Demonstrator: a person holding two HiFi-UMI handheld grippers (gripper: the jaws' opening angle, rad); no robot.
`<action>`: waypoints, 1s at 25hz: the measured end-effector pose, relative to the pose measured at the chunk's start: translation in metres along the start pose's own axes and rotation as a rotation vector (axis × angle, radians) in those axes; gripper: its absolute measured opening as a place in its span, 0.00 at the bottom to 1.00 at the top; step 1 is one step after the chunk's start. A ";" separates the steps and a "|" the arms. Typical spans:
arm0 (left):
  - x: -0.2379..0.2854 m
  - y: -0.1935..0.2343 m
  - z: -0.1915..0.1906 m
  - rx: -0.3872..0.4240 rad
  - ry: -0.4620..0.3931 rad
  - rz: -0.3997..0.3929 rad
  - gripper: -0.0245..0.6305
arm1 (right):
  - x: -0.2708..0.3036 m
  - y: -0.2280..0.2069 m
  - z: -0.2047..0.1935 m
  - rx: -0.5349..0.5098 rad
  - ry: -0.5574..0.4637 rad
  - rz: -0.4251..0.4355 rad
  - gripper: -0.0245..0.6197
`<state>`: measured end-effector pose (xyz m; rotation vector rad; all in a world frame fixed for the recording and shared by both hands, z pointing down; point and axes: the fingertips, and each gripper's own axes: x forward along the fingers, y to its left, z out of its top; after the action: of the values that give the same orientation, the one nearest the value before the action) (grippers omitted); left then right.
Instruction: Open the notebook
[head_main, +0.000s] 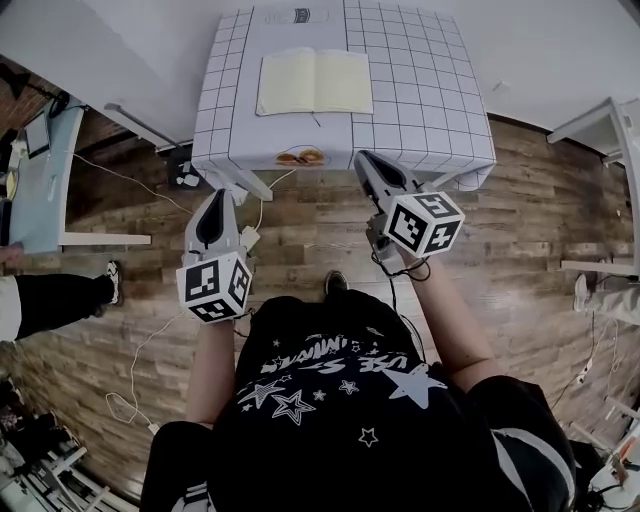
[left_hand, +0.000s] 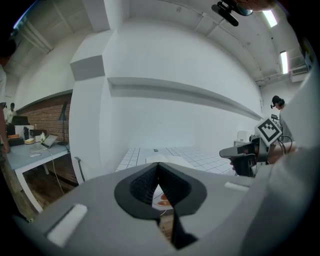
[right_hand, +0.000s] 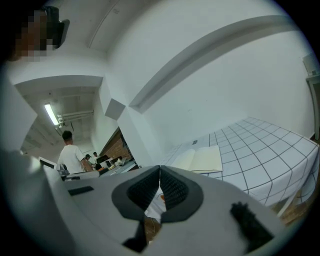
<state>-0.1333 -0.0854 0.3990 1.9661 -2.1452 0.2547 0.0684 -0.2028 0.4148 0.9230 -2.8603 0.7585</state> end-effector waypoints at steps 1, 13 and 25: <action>-0.011 -0.002 -0.002 -0.006 -0.008 0.008 0.05 | -0.006 0.005 -0.007 -0.006 0.008 0.011 0.06; -0.047 0.051 -0.006 -0.011 -0.015 -0.059 0.05 | 0.021 0.067 -0.009 -0.082 -0.015 -0.030 0.06; -0.069 0.092 -0.001 0.030 -0.078 -0.341 0.05 | 0.024 0.147 -0.035 -0.102 -0.077 -0.225 0.06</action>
<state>-0.2189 -0.0106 0.3825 2.3490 -1.8146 0.1534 -0.0379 -0.0960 0.3856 1.2562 -2.7618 0.5622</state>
